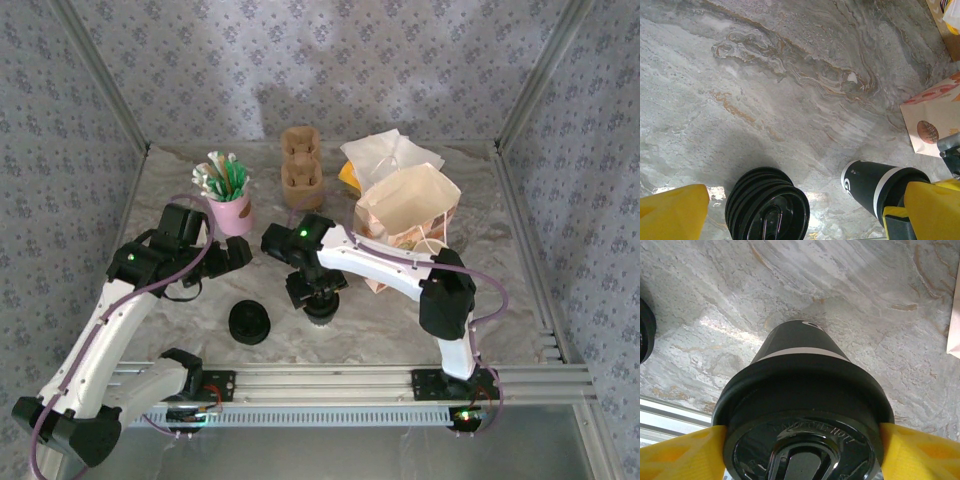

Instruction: Pack the takeout coffee

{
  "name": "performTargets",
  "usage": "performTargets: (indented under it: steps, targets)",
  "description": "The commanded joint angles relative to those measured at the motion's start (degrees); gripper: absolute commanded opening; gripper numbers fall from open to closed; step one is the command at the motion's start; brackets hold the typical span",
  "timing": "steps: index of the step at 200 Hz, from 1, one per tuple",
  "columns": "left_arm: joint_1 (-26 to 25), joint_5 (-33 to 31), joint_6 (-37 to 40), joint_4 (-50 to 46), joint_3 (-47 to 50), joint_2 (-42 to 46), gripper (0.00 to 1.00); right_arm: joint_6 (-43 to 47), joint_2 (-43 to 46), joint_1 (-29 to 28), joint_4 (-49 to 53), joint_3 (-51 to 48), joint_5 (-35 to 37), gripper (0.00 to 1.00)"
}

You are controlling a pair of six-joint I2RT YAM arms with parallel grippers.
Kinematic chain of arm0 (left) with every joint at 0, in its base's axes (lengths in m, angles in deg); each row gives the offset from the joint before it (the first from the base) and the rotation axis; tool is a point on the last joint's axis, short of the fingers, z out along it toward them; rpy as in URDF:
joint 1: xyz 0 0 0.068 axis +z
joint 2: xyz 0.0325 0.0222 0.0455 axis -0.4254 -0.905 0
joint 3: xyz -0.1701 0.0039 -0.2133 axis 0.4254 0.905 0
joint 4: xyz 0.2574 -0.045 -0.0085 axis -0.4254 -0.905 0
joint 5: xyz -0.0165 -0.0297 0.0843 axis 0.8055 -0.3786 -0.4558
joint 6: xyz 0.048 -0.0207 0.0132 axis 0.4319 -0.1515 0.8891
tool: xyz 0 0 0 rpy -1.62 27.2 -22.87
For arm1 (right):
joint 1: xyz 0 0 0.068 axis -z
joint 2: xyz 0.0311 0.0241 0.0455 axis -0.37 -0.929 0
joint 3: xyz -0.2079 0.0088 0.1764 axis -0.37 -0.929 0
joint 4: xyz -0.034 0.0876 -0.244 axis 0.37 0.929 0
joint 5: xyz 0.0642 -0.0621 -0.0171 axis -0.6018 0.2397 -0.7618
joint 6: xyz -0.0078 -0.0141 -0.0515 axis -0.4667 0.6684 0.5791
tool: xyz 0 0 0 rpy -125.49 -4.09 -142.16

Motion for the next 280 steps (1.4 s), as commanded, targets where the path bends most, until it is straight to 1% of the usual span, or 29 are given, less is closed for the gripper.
performTargets:
  steps: [1,29,63,173,178,229,255,280]
  targets:
    - [0.5,0.5,0.8,-0.4,-1.6,0.4,1.0,0.3,-1.2,0.3,0.7,-1.6,-0.8,0.76]
    - [0.5,0.4,0.9,-0.3,-1.5,0.4,1.0,0.4,-1.7,0.4,0.6,-1.9,-0.8,0.75]
    - [0.5,0.4,0.9,0.0,-1.3,0.2,1.0,0.3,-2.2,0.4,0.6,-2.0,-0.9,0.71]
    - [0.7,0.3,1.2,0.6,-1.0,-0.9,1.0,0.4,-4.6,0.9,-0.4,-5.6,-3.2,0.7]
    - [0.7,0.3,1.2,0.6,-0.9,-1.0,1.0,2.3,-4.9,0.9,-0.5,-5.6,-3.3,0.7]
    - [1.1,0.3,1.3,1.2,-0.5,-1.5,1.0,3.4,-7.2,1.0,-0.3,-6.2,-4.7,0.7]
    - [1.4,0.3,1.3,1.8,0.1,-1.7,1.0,3.7,-8.0,1.0,-0.2,-6.3,-4.3,0.69]
    - [1.8,0.4,1.4,2.4,0.4,-2.2,1.0,3.8,-8.4,0.6,-0.7,-6.2,-2.3,0.68]
